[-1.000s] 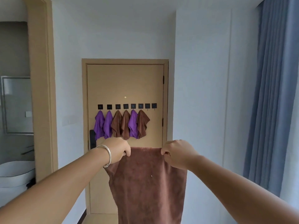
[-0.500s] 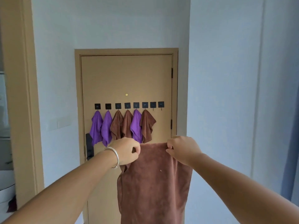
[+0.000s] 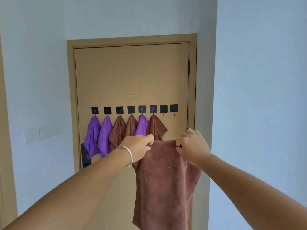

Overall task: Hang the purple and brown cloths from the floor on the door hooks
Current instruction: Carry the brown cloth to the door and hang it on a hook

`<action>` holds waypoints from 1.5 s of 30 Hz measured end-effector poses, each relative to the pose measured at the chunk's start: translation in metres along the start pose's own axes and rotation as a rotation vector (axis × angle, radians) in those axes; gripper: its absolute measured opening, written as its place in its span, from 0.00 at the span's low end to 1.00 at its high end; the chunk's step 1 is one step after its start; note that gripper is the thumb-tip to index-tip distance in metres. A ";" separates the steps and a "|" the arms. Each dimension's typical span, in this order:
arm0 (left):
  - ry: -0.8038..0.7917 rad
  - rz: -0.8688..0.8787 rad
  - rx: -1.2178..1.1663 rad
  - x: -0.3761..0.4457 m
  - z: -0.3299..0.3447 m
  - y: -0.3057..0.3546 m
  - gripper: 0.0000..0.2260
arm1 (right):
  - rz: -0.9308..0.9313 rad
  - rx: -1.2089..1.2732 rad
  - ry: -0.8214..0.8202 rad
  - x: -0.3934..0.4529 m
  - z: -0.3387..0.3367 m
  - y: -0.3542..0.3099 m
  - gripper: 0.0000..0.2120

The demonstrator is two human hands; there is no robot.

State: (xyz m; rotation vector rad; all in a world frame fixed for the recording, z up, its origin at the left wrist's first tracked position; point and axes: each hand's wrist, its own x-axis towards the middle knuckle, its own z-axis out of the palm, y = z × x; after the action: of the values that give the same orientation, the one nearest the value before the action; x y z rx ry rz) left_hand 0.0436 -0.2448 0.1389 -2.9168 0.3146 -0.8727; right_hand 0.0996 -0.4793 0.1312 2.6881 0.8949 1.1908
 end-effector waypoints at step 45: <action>0.035 -0.039 0.109 0.475 0.281 -0.194 0.18 | 0.120 -0.053 -0.086 0.404 0.367 0.163 0.16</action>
State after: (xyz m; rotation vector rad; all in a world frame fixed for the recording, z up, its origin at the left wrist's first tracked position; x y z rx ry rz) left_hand 0.6199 -0.1547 0.1844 -2.8193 0.2060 -0.9171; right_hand 0.6484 -0.3377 0.1868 2.7610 0.6903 1.0939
